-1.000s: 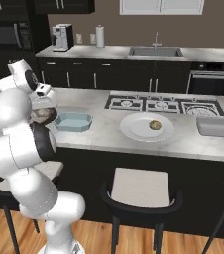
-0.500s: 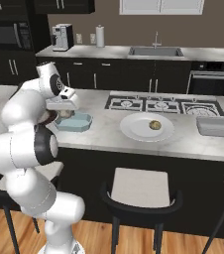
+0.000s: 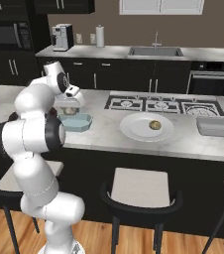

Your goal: Place two dumplings into each of the tupperware containers and then place the containers in the fridge.

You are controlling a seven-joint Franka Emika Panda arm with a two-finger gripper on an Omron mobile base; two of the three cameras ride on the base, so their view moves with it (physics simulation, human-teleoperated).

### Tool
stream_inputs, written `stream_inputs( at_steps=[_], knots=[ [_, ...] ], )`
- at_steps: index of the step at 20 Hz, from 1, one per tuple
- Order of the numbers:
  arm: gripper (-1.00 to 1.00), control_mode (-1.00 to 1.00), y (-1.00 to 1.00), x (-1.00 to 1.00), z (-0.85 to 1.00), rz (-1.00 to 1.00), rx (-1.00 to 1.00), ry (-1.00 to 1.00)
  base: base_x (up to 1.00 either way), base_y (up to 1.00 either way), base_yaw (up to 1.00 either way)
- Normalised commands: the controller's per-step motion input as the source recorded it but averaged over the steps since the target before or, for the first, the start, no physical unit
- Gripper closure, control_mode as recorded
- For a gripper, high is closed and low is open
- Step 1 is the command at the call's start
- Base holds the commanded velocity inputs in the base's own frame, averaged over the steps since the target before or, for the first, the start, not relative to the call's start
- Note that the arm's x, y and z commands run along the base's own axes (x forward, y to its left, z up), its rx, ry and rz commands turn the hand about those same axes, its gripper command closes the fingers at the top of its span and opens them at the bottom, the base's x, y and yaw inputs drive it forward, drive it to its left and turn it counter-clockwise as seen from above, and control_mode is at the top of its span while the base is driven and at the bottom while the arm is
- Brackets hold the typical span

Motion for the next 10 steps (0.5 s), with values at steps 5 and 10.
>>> stream_inputs(
  at_steps=[5, 10],
  knots=[
    [1.0, -1.0, 0.0, 0.0, -0.34, -0.03, -0.04, 0.0, 0.0, 0.0, 0.0],
    [1.0, -1.0, -0.11, 0.16, -0.29, -0.04, -0.01, 0.0, 0.0, 0.0, 0.0]
  ],
)
